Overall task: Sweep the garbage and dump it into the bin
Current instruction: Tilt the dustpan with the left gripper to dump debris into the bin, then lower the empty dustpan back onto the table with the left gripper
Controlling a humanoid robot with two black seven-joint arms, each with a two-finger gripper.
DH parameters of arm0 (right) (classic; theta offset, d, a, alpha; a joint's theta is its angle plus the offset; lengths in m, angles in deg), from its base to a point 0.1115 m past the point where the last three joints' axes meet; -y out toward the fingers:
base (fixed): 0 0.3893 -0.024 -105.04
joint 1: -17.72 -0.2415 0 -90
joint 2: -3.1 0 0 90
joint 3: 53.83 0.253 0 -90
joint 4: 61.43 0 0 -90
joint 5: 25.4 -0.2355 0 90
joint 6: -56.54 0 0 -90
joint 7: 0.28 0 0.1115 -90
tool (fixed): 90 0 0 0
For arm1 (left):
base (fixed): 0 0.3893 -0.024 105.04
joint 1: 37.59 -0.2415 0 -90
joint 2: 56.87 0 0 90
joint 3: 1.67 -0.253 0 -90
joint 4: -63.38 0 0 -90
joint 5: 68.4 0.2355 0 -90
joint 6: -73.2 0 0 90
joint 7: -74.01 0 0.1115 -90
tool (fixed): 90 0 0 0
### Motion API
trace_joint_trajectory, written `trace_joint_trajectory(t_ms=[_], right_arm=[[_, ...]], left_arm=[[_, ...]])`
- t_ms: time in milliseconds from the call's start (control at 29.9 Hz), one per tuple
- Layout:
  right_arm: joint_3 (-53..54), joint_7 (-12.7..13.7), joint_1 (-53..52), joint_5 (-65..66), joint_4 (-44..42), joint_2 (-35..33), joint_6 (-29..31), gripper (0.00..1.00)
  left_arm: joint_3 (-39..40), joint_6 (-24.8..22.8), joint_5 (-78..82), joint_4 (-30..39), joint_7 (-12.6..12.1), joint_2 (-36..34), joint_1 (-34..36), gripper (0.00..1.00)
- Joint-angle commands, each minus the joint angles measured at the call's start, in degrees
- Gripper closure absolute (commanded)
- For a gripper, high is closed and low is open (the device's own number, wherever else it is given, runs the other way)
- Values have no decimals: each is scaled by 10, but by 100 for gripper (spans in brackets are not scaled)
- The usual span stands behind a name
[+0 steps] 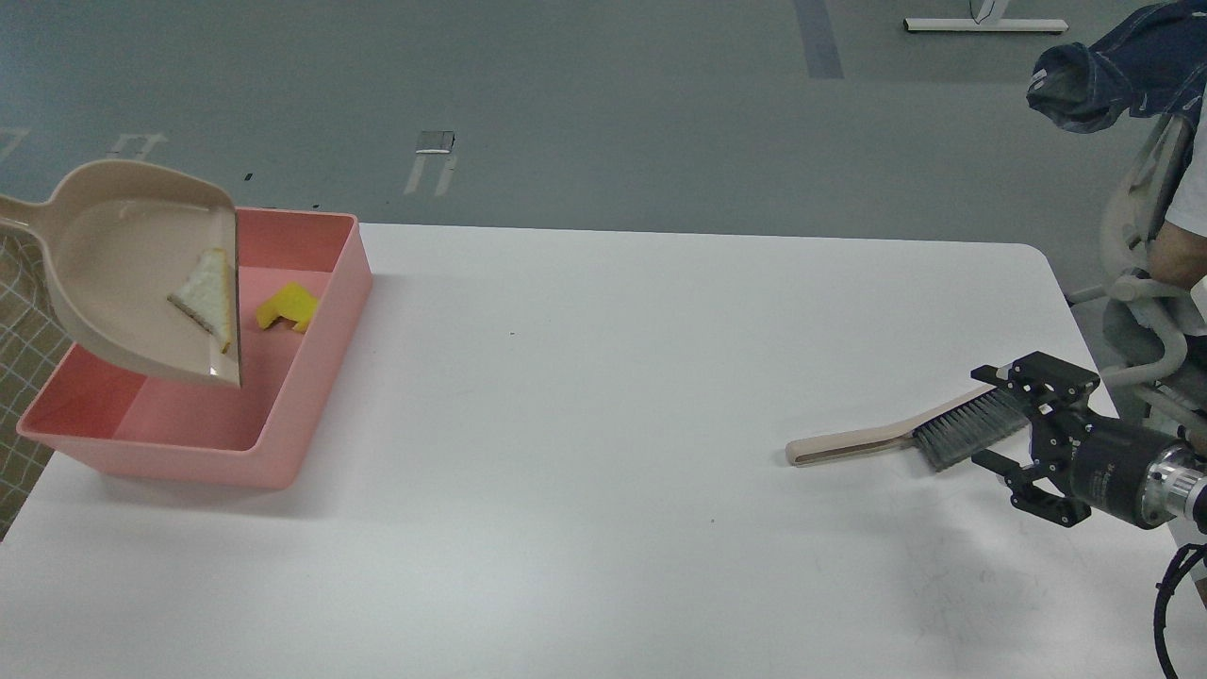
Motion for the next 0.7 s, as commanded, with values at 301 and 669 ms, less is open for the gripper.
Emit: trace_joint_trajectory(t_ms=[301, 669], right_arm=[[35, -2, 0, -4, -1, 8, 0, 0], [199, -2, -18, -22, -20, 127, 0, 0]], left_arm=[[-1, 0, -24, 5, 0, -11, 72, 81], [1, 0, -161, 9, 0, 126, 83, 81]])
